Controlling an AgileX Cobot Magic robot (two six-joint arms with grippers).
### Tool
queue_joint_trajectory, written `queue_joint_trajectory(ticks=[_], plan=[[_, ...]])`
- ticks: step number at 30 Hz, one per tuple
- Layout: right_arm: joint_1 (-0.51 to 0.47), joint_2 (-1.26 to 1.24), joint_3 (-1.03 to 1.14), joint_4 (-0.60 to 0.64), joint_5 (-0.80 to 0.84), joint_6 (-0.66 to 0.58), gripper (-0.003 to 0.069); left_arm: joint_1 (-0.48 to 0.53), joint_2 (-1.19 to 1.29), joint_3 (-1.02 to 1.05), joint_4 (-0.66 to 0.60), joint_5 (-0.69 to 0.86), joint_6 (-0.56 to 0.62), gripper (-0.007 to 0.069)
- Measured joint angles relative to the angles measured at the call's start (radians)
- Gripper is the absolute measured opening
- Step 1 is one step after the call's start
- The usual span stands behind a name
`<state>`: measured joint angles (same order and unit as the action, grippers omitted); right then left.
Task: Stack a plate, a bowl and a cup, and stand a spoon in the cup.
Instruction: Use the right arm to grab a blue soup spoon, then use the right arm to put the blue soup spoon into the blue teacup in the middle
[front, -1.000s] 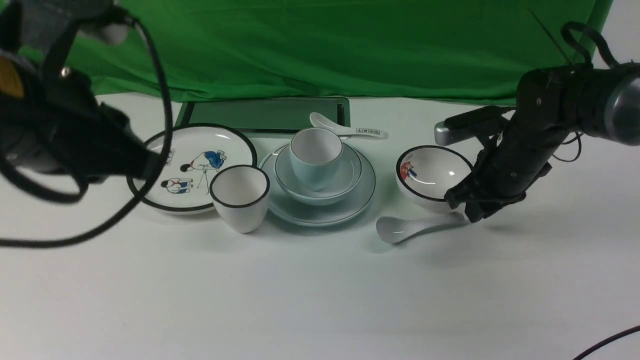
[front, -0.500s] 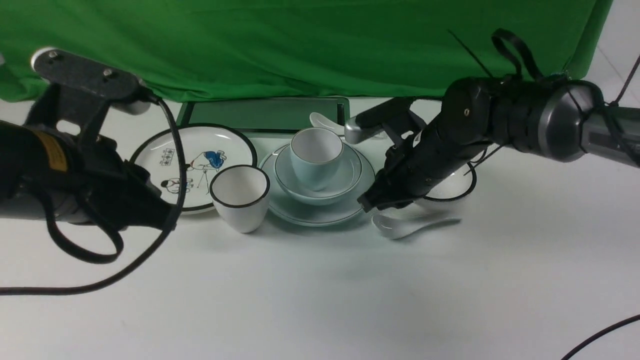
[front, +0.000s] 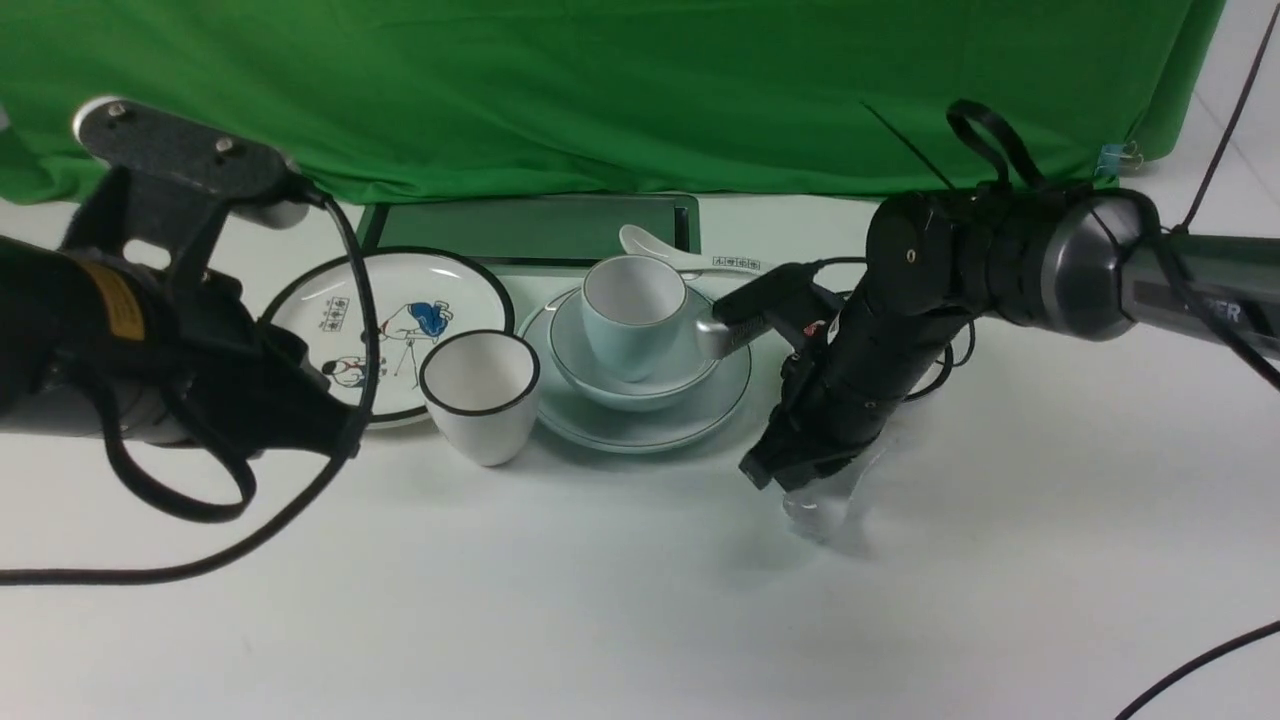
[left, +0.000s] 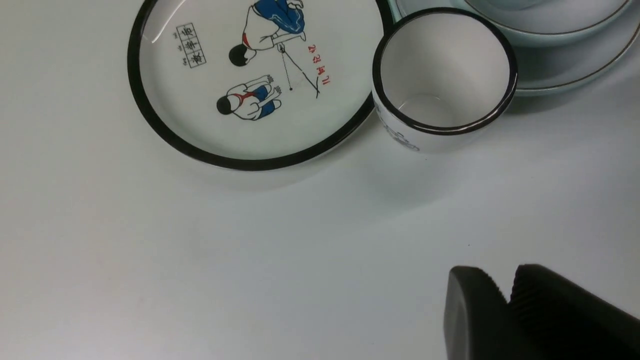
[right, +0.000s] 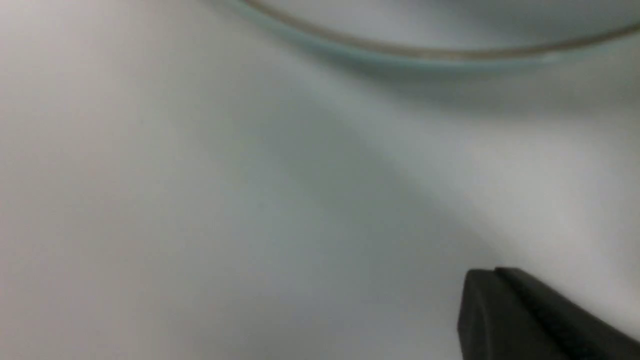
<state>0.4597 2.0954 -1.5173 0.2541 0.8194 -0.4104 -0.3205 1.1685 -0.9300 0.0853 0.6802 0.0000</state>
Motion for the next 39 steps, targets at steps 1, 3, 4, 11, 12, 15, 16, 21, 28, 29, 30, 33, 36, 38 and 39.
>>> queue_joint_trajectory(ticks=[1,3,4,11,12,15,16,21,28,29,30,33,36,38,39], plan=[[0.000,-0.006,0.000,-0.028,0.034,0.023,0.0013,0.000,0.000,0.000,-0.001,0.000,0.000,0.0056],[-0.002,-0.016,0.000,-0.077,0.124,0.077,0.0020,0.000,0.000,0.000,-0.001,0.000,0.000,0.0057],[-0.003,-0.016,0.001,-0.077,0.132,0.077,0.0021,0.000,0.000,0.000,-0.001,0.000,0.000,0.0057],[-0.049,-0.109,0.003,-0.099,0.178,0.231,0.0241,0.000,0.000,0.000,-0.001,0.000,0.000,0.0058],[-0.062,-0.111,0.004,-0.099,0.169,0.240,0.0297,0.000,0.000,0.000,-0.001,-0.002,0.000,0.0058],[-0.096,-0.103,0.029,-0.102,0.138,0.255,0.0411,0.000,0.001,0.000,-0.006,-0.005,0.000,0.0058],[-0.103,-0.100,0.040,-0.103,0.128,0.256,0.0423,0.000,0.001,0.000,-0.006,-0.005,0.000,0.0058],[-0.120,-0.072,0.098,-0.105,0.086,0.255,0.0388,0.000,0.001,0.000,-0.012,0.000,0.000,0.0058],[-0.056,-0.093,0.102,-0.065,0.068,0.197,0.0165,0.000,0.001,0.000,-0.023,-0.004,0.007,0.0058],[-0.043,-0.107,0.096,-0.047,0.058,0.176,0.0165,0.000,0.001,0.000,-0.024,-0.008,0.007,0.0058],[-0.014,-0.127,0.081,-0.026,0.015,0.150,0.0165,0.000,0.001,0.000,-0.024,-0.015,0.008,0.0058],[0.052,-0.185,0.048,0.009,-0.218,0.094,0.0165,0.000,0.001,0.000,-0.037,-0.031,0.008,0.0058],[0.097,-0.200,0.038,0.018,-0.536,0.080,0.0165,0.000,0.001,0.000,-0.059,-0.043,0.008,0.0058],[0.112,-0.191,0.034,0.024,-0.694,0.079,0.0165,0.000,0.001,0.000,-0.070,-0.044,0.008,0.0058],[0.124,-0.175,0.028,0.025,-0.819,0.079,0.0165,0.000,0.001,0.000,-0.085,-0.044,0.008,0.0058]])
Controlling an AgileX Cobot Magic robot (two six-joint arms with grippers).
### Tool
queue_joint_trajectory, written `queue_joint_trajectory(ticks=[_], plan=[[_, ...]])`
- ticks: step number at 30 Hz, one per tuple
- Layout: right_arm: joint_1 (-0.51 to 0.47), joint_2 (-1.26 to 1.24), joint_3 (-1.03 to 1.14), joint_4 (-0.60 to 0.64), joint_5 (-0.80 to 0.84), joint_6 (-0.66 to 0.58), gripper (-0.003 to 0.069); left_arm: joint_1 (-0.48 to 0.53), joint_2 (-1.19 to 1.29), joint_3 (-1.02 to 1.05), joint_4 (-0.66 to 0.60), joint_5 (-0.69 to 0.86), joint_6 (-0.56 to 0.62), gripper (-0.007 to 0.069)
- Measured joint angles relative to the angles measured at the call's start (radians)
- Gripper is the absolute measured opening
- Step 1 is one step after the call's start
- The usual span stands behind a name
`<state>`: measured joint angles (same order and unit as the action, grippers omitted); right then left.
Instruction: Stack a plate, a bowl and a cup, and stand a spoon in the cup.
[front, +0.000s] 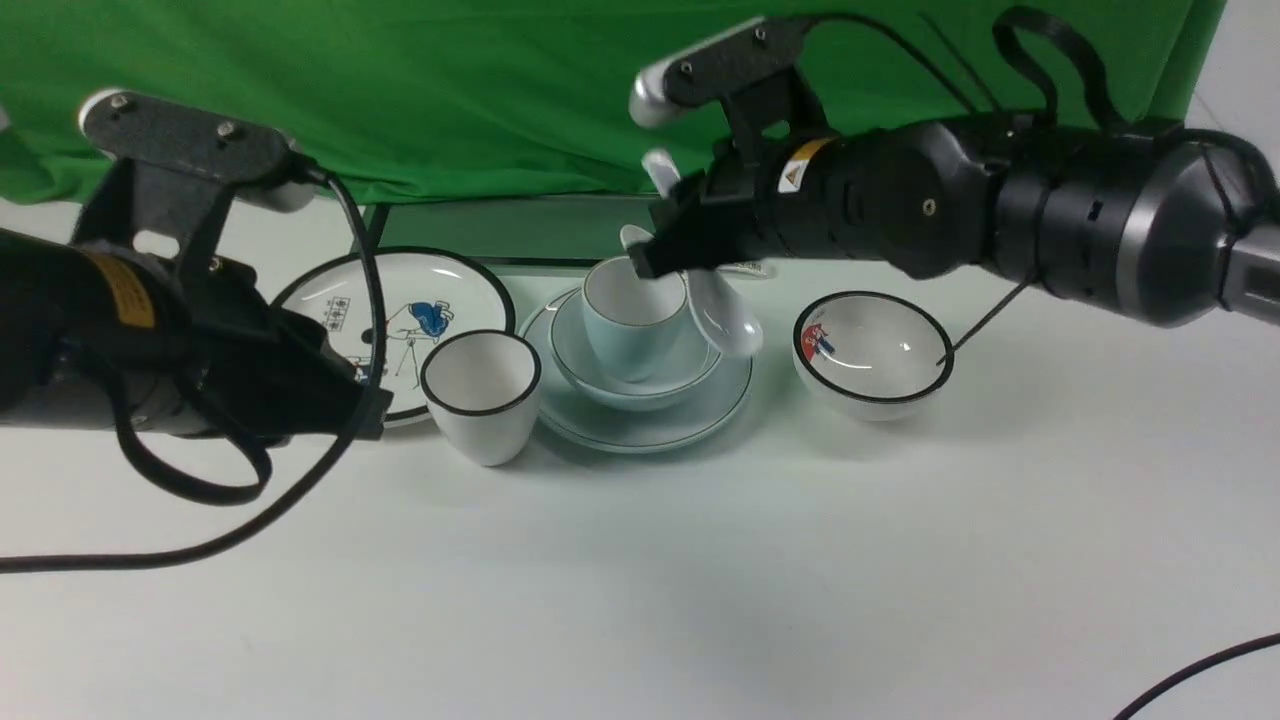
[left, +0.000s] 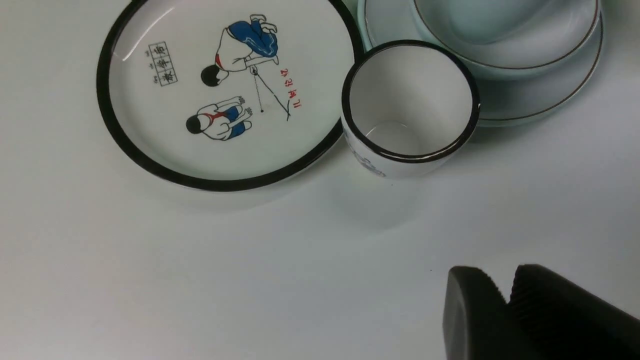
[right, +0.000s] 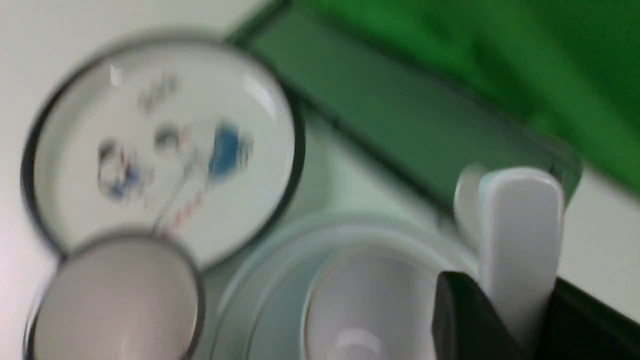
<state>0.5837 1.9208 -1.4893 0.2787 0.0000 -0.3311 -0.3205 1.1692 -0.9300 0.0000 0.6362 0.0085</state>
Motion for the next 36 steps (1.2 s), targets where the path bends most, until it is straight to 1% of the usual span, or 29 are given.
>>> queue_joint_trajectory(ticks=[2,5,10,14,16,17,18,19,20,21,25,26,27,30,31,32,36], plan=[[0.012,0.040,-0.020,0.000,-0.134,0.006,0.0165,0.000,0.000,0.000,0.000,-0.001,0.000,0.0058],[0.017,0.110,-0.074,0.001,-0.201,0.050,0.0165,0.000,0.000,0.000,-0.013,-0.003,0.000,0.0058],[0.018,0.197,-0.136,0.002,-0.209,0.124,0.0165,0.000,0.000,0.000,-0.024,-0.003,0.001,0.0058],[0.018,0.215,-0.141,0.003,-0.184,0.131,0.0167,0.000,-0.010,0.000,-0.026,-0.004,0.001,0.0058],[0.018,0.216,-0.141,0.003,-0.168,0.131,0.0181,0.000,-0.028,0.002,-0.027,-0.013,0.001,0.0058],[0.019,0.216,-0.141,0.003,-0.154,0.132,0.0194,0.000,-0.044,0.003,-0.028,-0.021,0.001,0.0058],[0.019,0.216,-0.141,0.004,-0.129,0.131,0.0224,0.000,-0.083,0.006,-0.028,-0.041,0.001,0.0058],[0.019,0.214,-0.141,0.004,-0.122,0.131,0.0232,0.000,-0.097,0.011,-0.028,-0.050,0.001,0.0058],[0.019,0.204,-0.141,0.004,-0.071,0.131,0.0247,0.000,-0.165,0.030,-0.028,-0.101,0.001,0.0050],[0.019,0.194,-0.141,0.004,-0.033,0.131,0.0243,0.000,-0.227,0.053,-0.028,-0.136,0.001,0.0031],[0.019,0.097,-0.141,-0.015,0.134,0.125,0.0176,0.000,-0.443,0.161,-0.014,-0.250,0.002,-0.0029],[0.019,0.068,-0.141,-0.032,0.172,0.124,0.0160,0.000,-0.498,0.197,0.000,-0.285,0.002,-0.0034],[0.019,0.061,-0.141,-0.036,0.191,0.124,0.0153,0.000,-0.498,0.205,0.000,-0.292,0.002,-0.0035],[0.023,-0.103,-0.141,-0.130,0.359,0.124,0.0078,0.000,-0.680,0.337,0.041,-0.443,0.008,-0.0038],[0.023,-0.112,-0.141,-0.135,0.368,0.124,0.0078,0.000,-0.697,0.351,0.041,-0.461,0.008,-0.0038],[0.023,-0.198,-0.144,-0.169,0.454,0.125,0.0030,0.000,-0.758,0.408,0.043,-0.522,0.008,-0.0038],[0.023,-0.335,-0.133,-0.206,0.611,0.142,0.0013,0.000,-0.849,0.521,0.048,-0.600,0.008,-0.0038]])
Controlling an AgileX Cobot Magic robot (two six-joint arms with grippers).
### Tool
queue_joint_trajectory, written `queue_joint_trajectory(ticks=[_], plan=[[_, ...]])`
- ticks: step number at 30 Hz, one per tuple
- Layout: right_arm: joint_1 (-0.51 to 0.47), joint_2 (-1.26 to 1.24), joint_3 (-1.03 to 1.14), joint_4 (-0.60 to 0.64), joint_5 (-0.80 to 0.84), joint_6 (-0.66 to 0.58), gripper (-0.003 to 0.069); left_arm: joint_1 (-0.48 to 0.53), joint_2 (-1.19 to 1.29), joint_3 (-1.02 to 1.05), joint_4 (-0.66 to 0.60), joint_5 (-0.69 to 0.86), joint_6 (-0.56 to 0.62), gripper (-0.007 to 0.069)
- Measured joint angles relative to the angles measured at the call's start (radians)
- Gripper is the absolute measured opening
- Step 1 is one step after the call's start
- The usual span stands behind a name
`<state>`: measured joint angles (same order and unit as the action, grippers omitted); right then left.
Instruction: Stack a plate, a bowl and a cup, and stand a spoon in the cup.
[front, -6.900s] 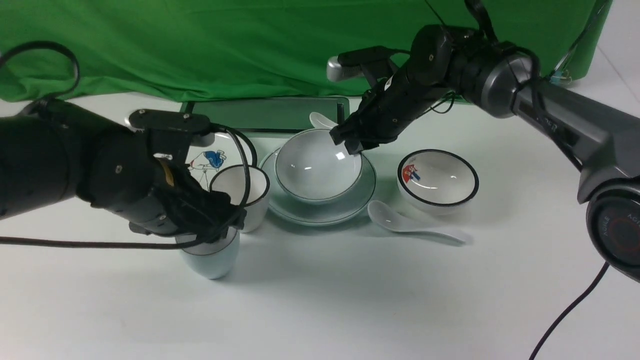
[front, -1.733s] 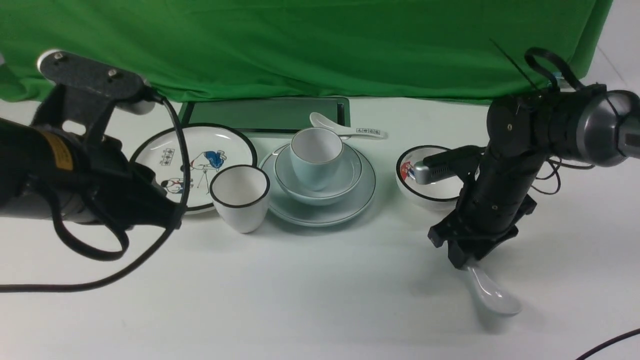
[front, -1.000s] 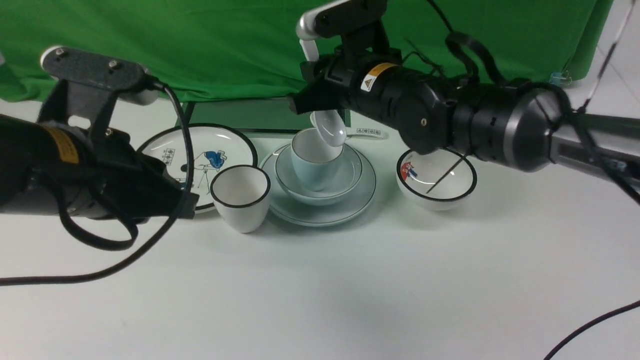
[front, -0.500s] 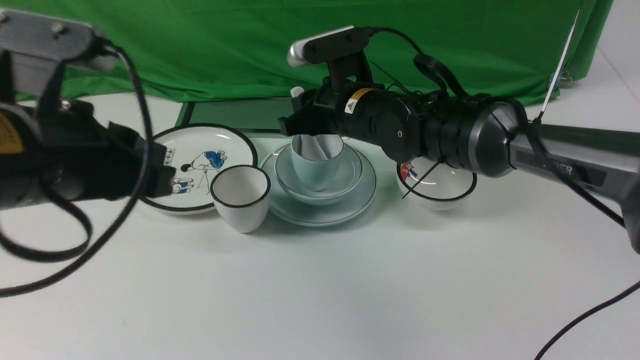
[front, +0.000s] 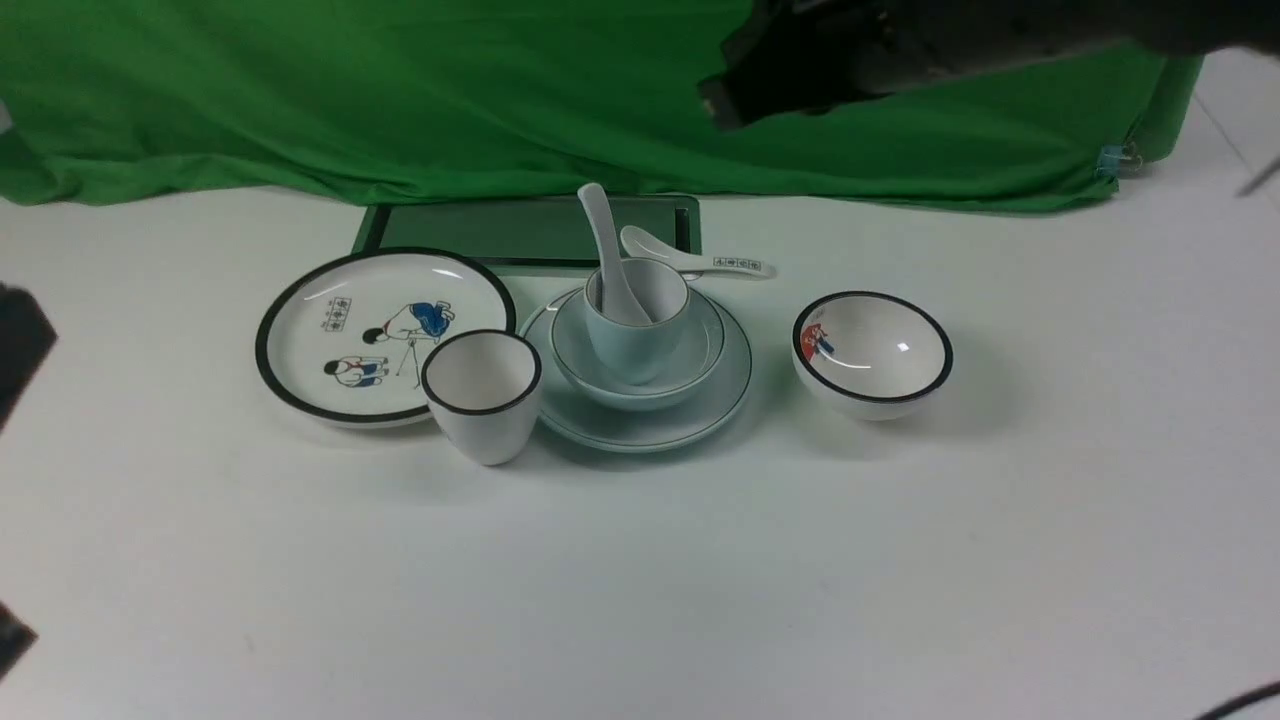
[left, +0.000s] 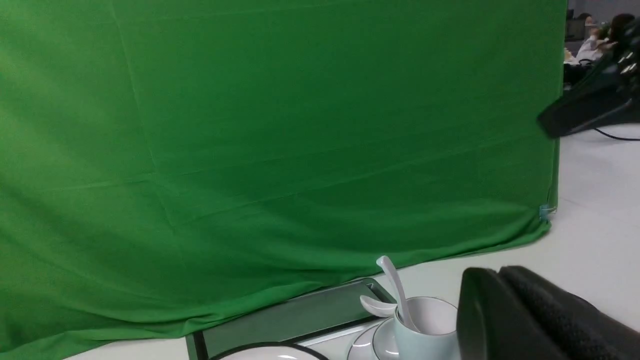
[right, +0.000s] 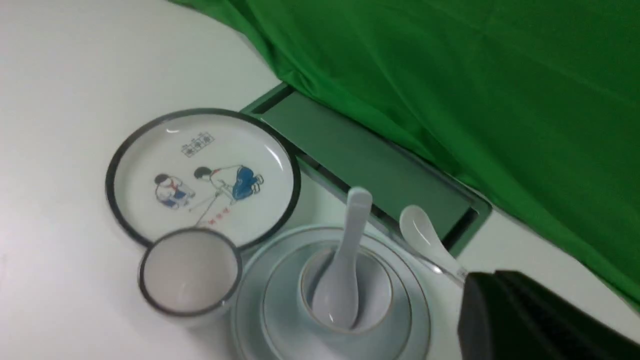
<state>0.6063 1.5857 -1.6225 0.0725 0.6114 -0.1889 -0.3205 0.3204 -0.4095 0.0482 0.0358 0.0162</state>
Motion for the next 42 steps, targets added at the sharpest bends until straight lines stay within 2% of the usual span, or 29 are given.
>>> queue_joint_trajectory(ticks=[4,5,8,13,15,18,20,22,27,33,35,39,41,42], plan=[[0.002,-0.153,0.147,-0.008,0.102,0.046,0.0013,0.000,-0.062,0.085,0.004,-0.062,0.000,-0.0038],[0.002,-0.161,0.160,-0.008,0.102,0.048,0.0013,0.000,-0.065,0.088,0.004,-0.063,0.000,-0.0038],[0.027,-0.315,0.391,-0.012,0.062,0.073,0.0013,0.000,-0.073,0.113,0.004,-0.054,0.000,-0.0038],[0.054,-0.615,0.779,-0.015,-0.133,0.091,0.0012,0.000,-0.074,0.136,0.010,-0.012,0.000,-0.0036],[0.054,-0.675,0.844,-0.018,-0.173,0.100,0.0012,0.000,-0.074,0.137,0.010,-0.004,0.000,-0.0036],[0.054,-0.876,1.060,-0.019,-0.361,0.149,0.0012,0.000,-0.074,0.137,0.010,0.003,0.000,-0.0036],[0.054,-0.920,1.117,-0.019,-0.434,0.154,0.0012,0.000,-0.074,0.137,0.010,0.004,0.000,-0.0036],[0.054,-1.010,1.219,-0.019,-0.599,0.163,0.0012,0.000,-0.074,0.137,0.010,0.004,0.000,-0.0036],[0.055,-1.083,1.366,-0.019,-0.787,0.153,0.0013,0.000,-0.074,0.137,0.010,0.004,0.000,-0.0036],[0.042,-1.084,1.446,-0.020,-0.837,-0.019,0.0013,0.000,-0.074,0.137,0.010,0.005,0.000,-0.0036],[0.030,-1.084,1.458,-0.004,-0.855,-0.037,0.0013,0.000,-0.074,0.137,0.010,0.005,0.000,-0.0036],[-0.041,-1.139,1.576,0.064,-1.104,-0.062,0.0013,0.000,-0.074,0.137,0.010,0.005,0.000,-0.0035],[-0.103,-1.200,1.619,0.082,-1.147,-0.067,0.0013,0.000,-0.074,0.137,0.010,0.005,0.000,-0.0033],[-0.103,-1.200,1.620,0.082,-1.145,-0.068,0.0013,0.000,-0.074,0.137,0.010,0.004,0.000,-0.0032]])
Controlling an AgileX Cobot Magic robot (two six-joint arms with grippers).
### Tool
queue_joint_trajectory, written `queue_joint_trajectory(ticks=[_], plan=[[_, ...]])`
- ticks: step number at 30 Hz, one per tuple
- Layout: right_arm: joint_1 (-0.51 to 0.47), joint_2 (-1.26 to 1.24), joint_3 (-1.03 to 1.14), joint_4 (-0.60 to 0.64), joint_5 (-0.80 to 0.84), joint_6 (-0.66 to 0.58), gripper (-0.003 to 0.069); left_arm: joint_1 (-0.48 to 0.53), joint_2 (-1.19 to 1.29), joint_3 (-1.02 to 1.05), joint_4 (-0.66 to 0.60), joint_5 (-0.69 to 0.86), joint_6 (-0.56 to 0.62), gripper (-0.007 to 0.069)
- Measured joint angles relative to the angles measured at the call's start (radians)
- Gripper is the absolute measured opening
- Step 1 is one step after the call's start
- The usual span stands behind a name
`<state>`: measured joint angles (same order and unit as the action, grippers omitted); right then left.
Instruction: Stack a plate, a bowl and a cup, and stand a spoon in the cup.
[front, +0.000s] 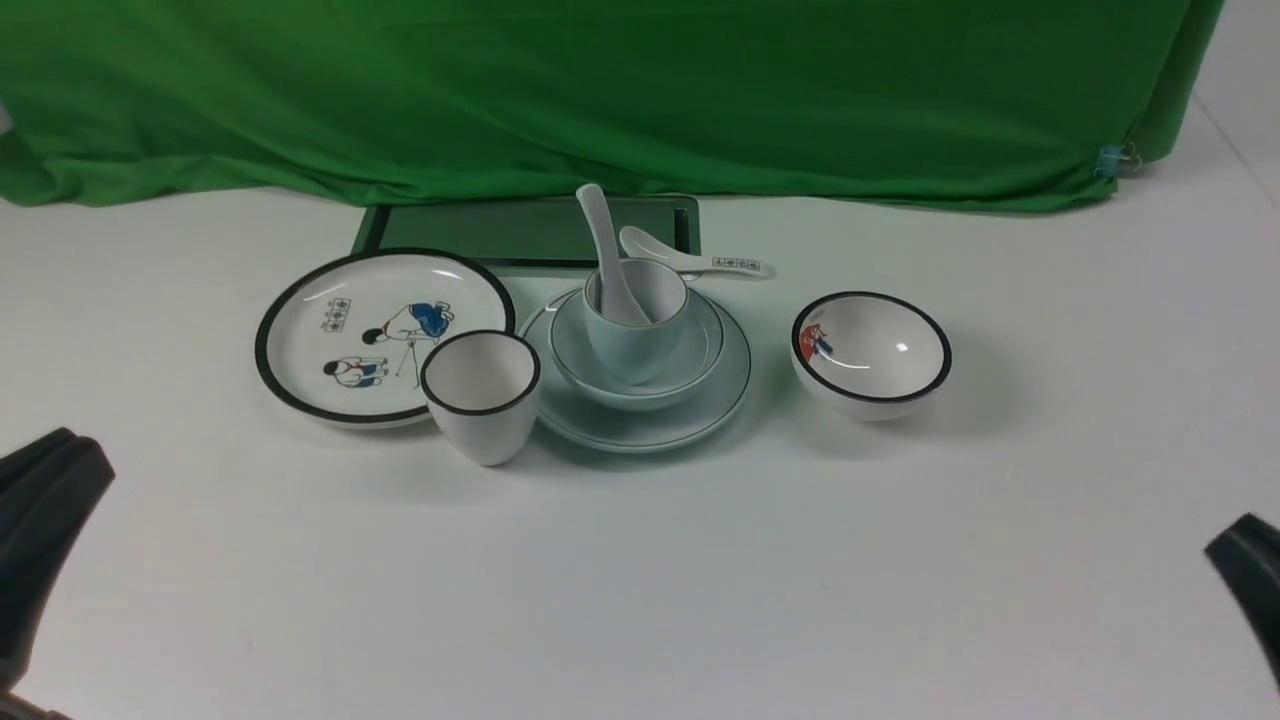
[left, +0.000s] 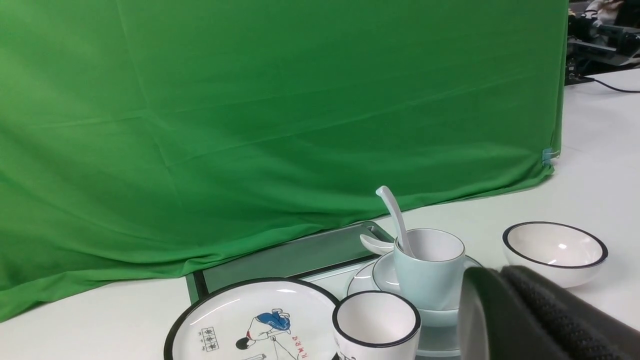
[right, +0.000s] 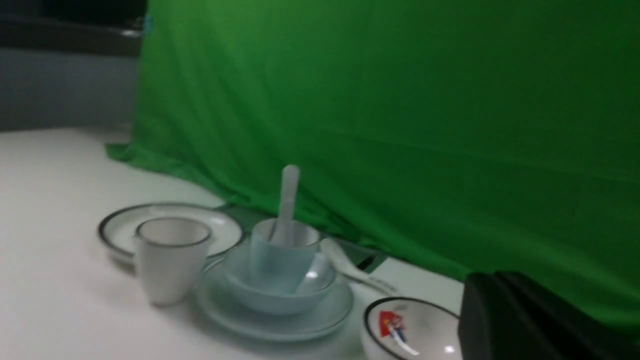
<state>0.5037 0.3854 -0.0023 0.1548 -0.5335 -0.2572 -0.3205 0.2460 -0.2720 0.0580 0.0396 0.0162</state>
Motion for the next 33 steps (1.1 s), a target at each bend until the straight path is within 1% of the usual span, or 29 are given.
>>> queue_joint_trajectory(ticks=[1,3,4,5,6,9,10,11,12,13,15,17,33], plan=[[-0.057,-0.060,0.003,0.030,0.052,-0.004,0.0013,0.000,0.000,0.001,0.000,0.001,0.000,-0.0031],[-0.129,-0.132,0.006,0.060,0.127,-0.007,0.0013,0.000,0.000,0.001,0.000,0.000,0.000,-0.0031],[-0.188,-0.175,0.008,0.070,0.199,-0.007,0.0013,0.000,0.000,0.001,0.000,0.000,0.000,-0.0031],[-0.196,-0.182,0.008,0.070,0.199,-0.007,0.0013,0.000,0.000,0.001,0.000,0.000,0.000,-0.0031],[-0.257,-0.230,0.010,0.076,0.292,-0.007,0.0013,0.000,0.000,0.001,0.000,0.000,0.000,-0.0031],[-0.369,-0.321,0.010,0.080,0.457,-0.008,0.0013,0.000,0.000,0.001,0.000,0.000,0.000,-0.0031],[-0.397,-0.347,0.010,0.080,0.524,-0.008,0.0013,0.000,0.000,0.001,0.000,0.000,0.000,-0.0031],[-0.402,-0.351,0.010,0.080,0.533,-0.008,0.0013,0.000,0.000,0.001,0.000,0.000,0.000,-0.0031],[-0.436,-0.377,0.010,0.080,0.618,-0.008,0.0013,0.000,0.000,0.001,0.000,0.000,0.000,-0.0031],[-0.436,-0.378,0.010,0.080,0.618,-0.008,0.0013,0.000,0.000,0.001,0.000,0.000,0.000,-0.0031],[-0.456,-0.383,0.010,0.078,0.710,-0.008,0.0013,0.000,0.000,0.001,0.000,0.000,0.000,-0.0031],[-0.457,-0.384,0.011,0.076,0.741,-0.008,0.0015,0.000,0.000,0.001,0.000,0.000,0.000,-0.0031],[-0.457,-0.385,0.011,0.073,0.753,-0.003,0.0038,0.000,0.000,0.001,0.000,0.000,0.000,-0.0031]])
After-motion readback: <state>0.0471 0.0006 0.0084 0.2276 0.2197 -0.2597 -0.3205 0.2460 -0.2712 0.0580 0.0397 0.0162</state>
